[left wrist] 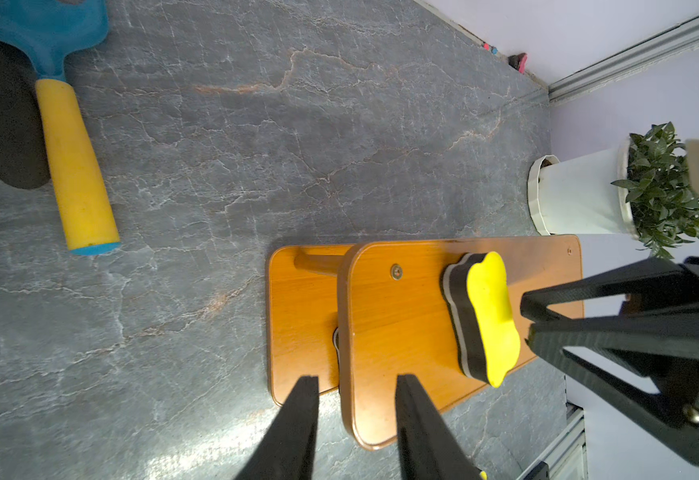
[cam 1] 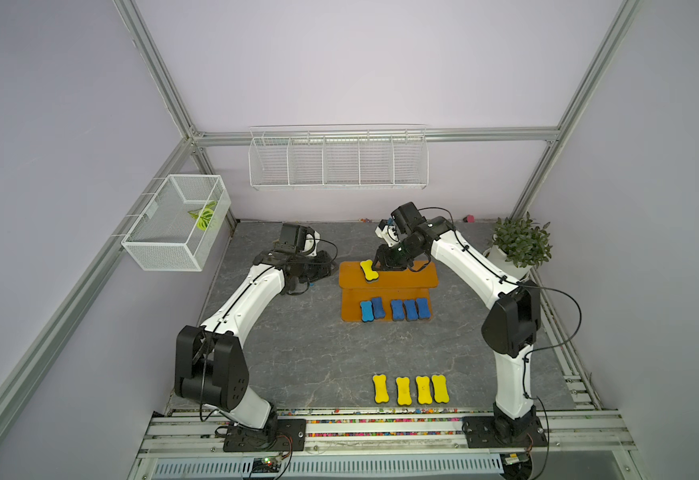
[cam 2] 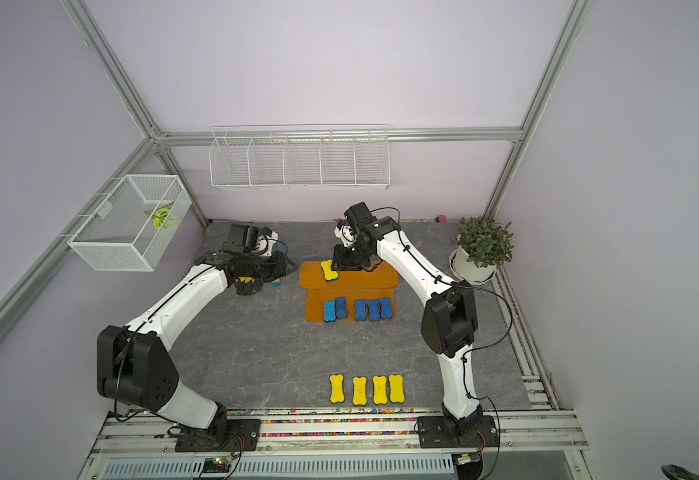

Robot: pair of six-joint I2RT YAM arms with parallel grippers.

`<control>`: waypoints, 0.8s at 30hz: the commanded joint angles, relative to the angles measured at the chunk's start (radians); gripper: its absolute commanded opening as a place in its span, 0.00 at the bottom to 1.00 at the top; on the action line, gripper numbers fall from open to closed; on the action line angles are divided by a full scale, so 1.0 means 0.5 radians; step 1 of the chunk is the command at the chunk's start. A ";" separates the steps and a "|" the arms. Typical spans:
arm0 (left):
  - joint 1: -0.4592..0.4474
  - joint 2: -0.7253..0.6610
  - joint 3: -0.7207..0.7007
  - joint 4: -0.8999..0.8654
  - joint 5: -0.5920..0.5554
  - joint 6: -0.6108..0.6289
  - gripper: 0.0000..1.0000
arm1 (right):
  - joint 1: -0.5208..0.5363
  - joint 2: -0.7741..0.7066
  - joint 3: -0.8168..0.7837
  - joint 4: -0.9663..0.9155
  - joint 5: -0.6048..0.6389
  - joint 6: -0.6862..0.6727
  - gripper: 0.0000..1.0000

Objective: Remove the whiteboard erasers from the shelf
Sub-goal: Pick up the whiteboard eraser from the shelf.

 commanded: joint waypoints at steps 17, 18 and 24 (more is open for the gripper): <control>0.017 0.032 0.024 -0.006 -0.002 0.025 0.37 | -0.024 0.221 0.197 -0.037 -0.121 0.036 0.31; 0.019 0.031 0.024 -0.009 -0.001 0.023 0.37 | -0.025 0.222 0.184 -0.031 -0.125 0.040 0.30; 0.030 0.031 0.021 -0.009 0.000 0.028 0.36 | -0.024 0.156 -0.018 0.090 -0.122 0.110 0.23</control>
